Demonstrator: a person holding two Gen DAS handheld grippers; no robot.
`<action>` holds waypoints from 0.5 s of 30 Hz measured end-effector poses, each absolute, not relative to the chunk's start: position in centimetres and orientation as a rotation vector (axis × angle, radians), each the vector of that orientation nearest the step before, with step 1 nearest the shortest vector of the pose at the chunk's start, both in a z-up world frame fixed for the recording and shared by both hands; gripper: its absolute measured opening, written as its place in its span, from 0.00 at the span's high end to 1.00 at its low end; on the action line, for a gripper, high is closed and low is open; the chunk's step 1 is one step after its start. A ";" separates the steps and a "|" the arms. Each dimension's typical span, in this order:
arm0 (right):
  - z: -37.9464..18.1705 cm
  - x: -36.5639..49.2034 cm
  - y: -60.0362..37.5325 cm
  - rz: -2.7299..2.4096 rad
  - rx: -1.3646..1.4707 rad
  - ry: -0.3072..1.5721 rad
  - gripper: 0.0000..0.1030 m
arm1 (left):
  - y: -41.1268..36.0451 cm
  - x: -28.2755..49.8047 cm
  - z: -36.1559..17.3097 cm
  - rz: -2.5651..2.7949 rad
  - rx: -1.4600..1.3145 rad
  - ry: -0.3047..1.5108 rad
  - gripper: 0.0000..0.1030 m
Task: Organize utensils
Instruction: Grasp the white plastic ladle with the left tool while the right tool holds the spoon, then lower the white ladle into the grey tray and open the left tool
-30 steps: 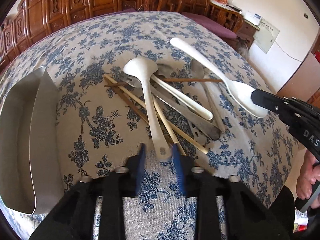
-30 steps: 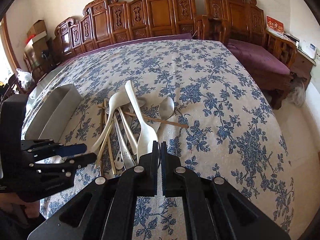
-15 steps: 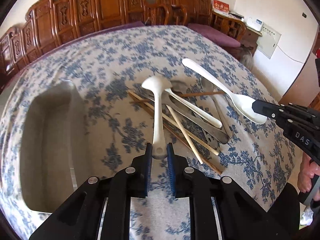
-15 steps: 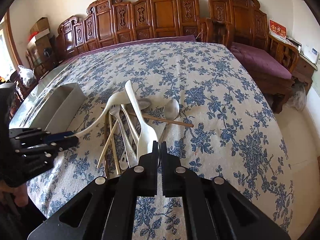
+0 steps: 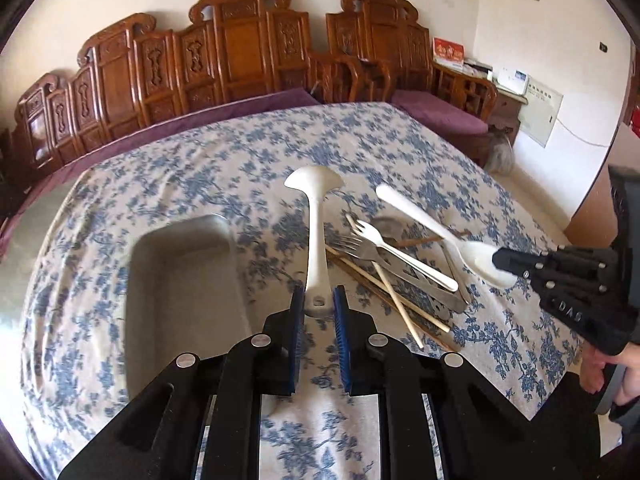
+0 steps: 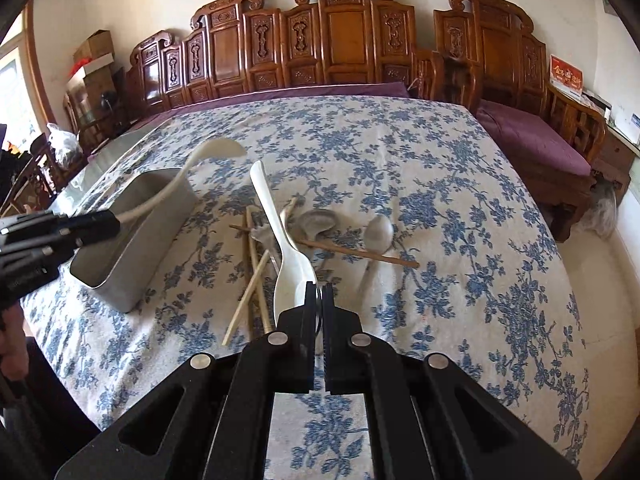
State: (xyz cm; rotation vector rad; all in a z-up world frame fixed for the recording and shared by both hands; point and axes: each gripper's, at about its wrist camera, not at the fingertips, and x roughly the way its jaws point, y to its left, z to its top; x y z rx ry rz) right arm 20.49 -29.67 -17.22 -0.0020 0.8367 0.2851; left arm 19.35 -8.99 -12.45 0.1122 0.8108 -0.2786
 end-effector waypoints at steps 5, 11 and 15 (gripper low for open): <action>-17.0 20.4 -27.5 0.310 -0.007 0.836 0.97 | -5.8 18.5 -11.4 -0.241 0.107 0.798 0.87; -17.2 20.6 -24.6 0.346 -0.017 0.838 0.97 | -1.3 17.9 -12.4 -0.181 0.097 0.837 0.87; -17.2 20.7 -22.7 0.368 -0.029 0.843 0.97 | 0.8 18.3 -13.9 -0.152 0.074 0.882 0.87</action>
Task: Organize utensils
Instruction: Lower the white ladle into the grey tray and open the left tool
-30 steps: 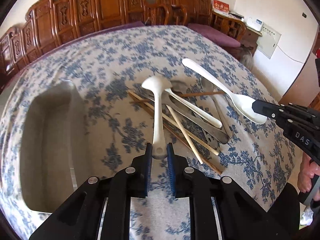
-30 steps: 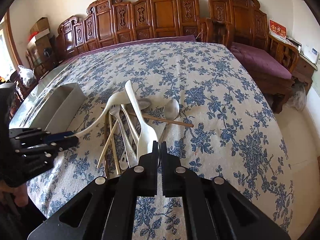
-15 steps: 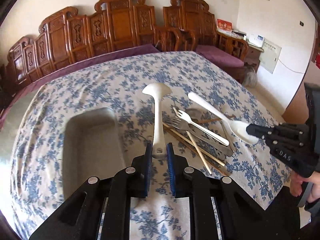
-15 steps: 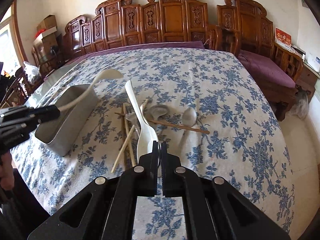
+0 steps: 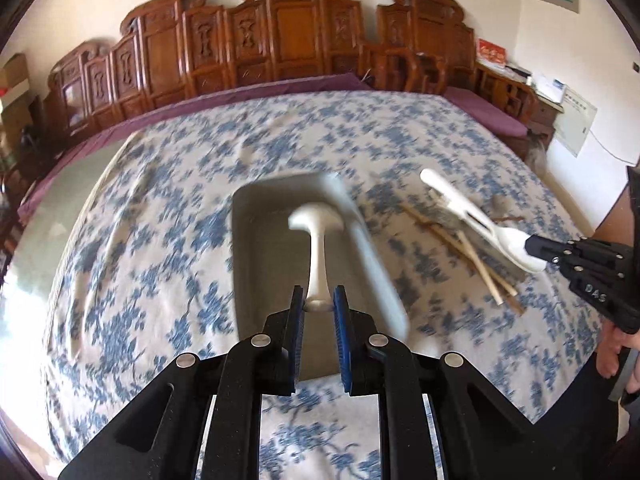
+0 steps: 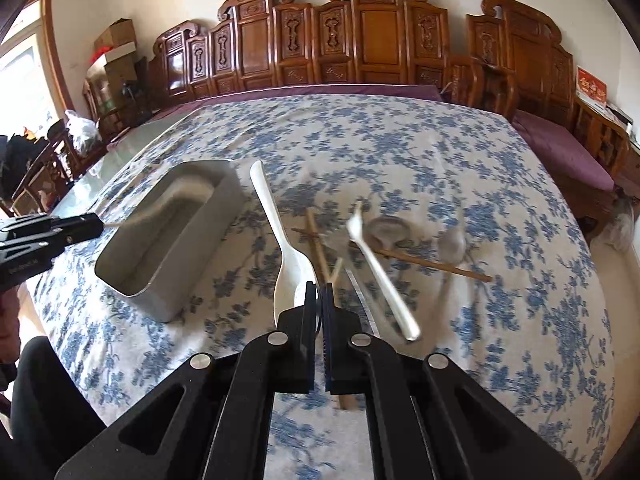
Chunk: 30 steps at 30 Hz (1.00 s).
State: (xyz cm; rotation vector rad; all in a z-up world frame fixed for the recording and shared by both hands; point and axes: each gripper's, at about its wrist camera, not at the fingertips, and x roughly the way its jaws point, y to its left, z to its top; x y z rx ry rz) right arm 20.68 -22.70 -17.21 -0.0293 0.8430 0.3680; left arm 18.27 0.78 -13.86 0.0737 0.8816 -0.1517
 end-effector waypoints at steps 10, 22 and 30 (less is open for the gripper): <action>-16.6 20.9 -21.0 0.380 -0.033 0.849 0.96 | 1.3 20.2 -15.3 -0.121 0.093 0.909 0.87; -16.2 20.3 -18.7 0.409 -0.060 0.854 0.96 | 1.3 20.9 -17.0 -0.131 0.060 0.971 0.75; -15.8 20.7 -16.2 0.430 -0.051 0.863 0.97 | 3.1 19.8 -15.4 -0.125 0.026 0.930 0.68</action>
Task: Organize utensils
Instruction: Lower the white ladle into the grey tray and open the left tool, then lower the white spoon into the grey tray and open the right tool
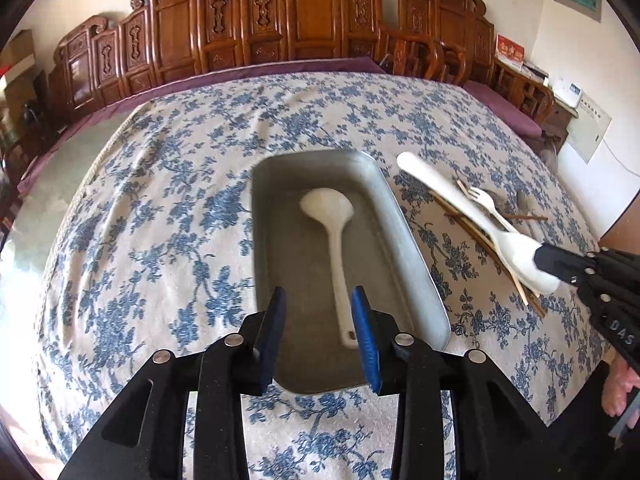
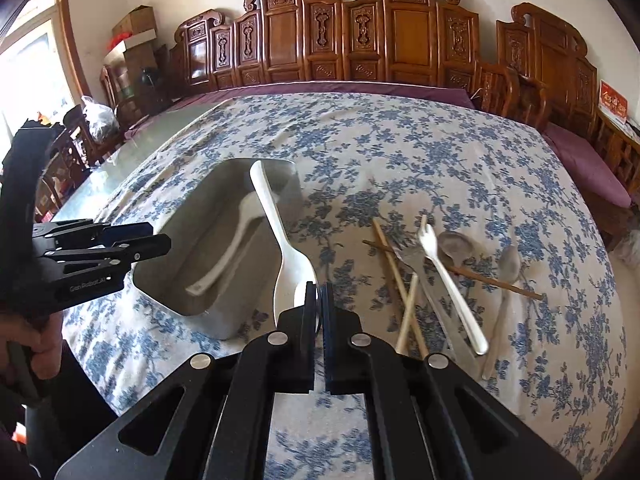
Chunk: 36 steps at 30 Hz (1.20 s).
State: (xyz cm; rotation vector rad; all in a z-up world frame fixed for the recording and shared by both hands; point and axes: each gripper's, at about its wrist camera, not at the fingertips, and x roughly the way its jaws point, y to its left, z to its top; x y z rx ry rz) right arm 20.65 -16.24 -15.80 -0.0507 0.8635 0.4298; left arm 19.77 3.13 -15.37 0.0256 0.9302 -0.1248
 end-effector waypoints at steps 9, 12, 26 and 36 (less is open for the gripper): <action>-15.9 22.2 -11.0 0.448 -0.052 0.898 0.96 | 6.2 18.5 -13.1 -0.088 0.014 0.877 0.68; -16.3 23.1 -9.1 0.437 -0.047 0.928 0.96 | 7.2 18.1 -12.5 -0.076 0.009 0.861 0.68; -18.5 25.0 -4.9 0.313 -0.006 1.014 0.96 | 10.2 17.4 -12.1 -0.044 -0.015 0.844 0.67; -18.0 23.5 -4.5 0.488 0.058 0.973 0.94 | 10.5 17.0 -12.0 -0.030 -0.008 0.837 0.61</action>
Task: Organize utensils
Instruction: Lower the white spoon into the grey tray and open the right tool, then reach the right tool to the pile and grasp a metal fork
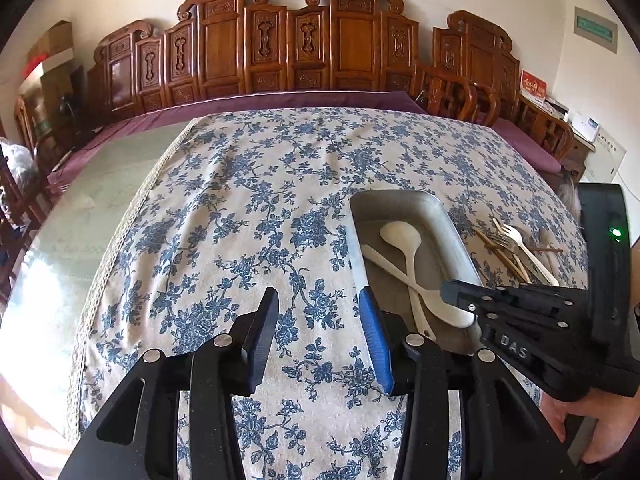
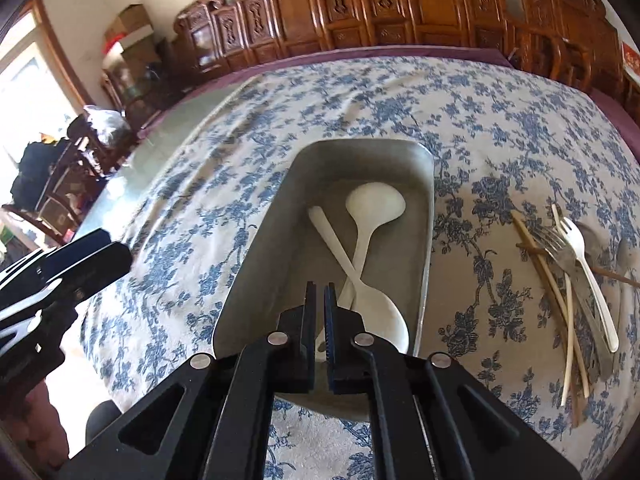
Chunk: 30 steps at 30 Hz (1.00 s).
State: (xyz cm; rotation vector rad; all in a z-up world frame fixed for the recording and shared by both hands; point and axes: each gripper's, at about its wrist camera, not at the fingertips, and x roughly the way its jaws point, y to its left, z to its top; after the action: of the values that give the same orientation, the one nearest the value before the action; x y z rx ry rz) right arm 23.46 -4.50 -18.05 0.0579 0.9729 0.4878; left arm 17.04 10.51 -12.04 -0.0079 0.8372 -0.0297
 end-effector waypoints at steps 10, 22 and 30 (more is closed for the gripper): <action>-15.4 21.2 -11.1 0.495 -0.002 0.860 0.94 | 7.1 16.4 -12.0 -0.070 0.011 0.817 0.37; -18.2 21.3 -23.6 0.374 -0.044 0.897 0.72 | 0.8 16.6 -13.0 -0.160 0.042 0.832 0.27; -20.8 24.1 -25.6 0.400 -0.075 0.959 0.78 | -2.5 17.2 -13.4 -0.195 0.064 0.844 0.26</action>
State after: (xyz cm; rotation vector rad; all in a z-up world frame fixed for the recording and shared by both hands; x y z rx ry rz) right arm 24.14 -25.60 -20.85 -0.0753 0.9586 0.3998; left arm 17.19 -2.50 -13.36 0.0642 0.8440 -0.1946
